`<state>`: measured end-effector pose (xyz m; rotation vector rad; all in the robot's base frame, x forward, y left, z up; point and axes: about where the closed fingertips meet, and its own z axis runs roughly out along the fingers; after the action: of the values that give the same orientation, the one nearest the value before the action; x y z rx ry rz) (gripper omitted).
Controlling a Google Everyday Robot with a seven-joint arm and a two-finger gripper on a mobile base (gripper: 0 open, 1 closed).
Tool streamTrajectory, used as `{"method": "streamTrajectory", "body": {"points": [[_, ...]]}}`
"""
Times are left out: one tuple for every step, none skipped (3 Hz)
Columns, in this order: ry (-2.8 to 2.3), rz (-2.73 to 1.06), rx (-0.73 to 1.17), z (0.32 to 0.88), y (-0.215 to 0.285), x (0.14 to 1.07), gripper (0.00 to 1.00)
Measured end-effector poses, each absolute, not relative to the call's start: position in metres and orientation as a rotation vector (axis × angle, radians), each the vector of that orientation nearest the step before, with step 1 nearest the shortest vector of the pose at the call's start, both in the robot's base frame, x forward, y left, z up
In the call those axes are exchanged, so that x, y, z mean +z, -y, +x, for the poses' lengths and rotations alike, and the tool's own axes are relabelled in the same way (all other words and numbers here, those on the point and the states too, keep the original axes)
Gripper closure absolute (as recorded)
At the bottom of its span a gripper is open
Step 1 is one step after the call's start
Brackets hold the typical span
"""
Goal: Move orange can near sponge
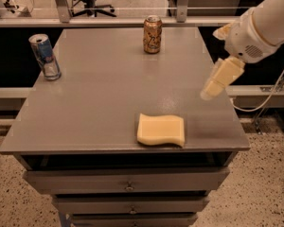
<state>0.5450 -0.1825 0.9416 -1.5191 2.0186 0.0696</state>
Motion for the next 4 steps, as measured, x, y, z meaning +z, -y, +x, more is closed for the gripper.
{"method": "streamTrajectory", "body": {"points": [[-1.908,-1.345,0.154,0.627,0.164,0.936,0.0],[-1.806,-1.179,0.245,0.699,0.146,0.943,0.0],[-1.762,-1.058,0.291,0.752,0.125,0.945,0.0],[-1.744,-0.966,0.314,0.791,0.103,0.943,0.0]]}}
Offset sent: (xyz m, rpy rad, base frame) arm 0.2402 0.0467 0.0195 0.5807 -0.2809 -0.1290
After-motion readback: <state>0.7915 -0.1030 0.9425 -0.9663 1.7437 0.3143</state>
